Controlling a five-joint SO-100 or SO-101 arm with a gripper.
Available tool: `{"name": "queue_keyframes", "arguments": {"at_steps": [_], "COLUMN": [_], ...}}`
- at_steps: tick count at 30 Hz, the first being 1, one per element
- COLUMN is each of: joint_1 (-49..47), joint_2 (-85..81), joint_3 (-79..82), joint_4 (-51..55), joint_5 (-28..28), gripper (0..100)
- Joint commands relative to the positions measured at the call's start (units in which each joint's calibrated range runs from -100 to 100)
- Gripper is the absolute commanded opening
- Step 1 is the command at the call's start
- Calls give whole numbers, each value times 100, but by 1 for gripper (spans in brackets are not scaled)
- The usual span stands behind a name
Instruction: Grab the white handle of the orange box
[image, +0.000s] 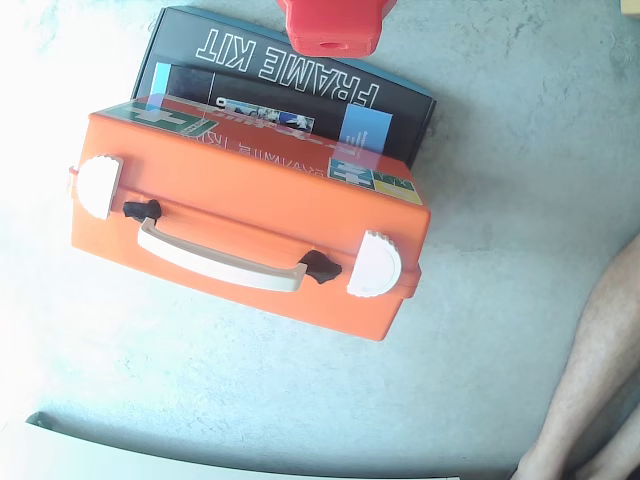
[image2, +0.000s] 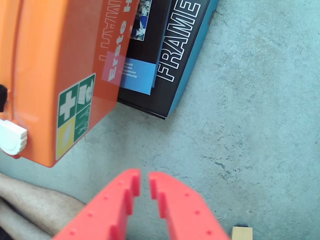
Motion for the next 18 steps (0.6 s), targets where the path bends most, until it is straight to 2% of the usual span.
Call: {"name": "queue_keyframes", "arguments": {"at_steps": [1,18], "joint_1": [-15,1], "joint_2": [-71,-71], "joint_3": [344,344], "joint_4": [-12,-4], "joint_5": [16,5], "gripper": [2,2]}}
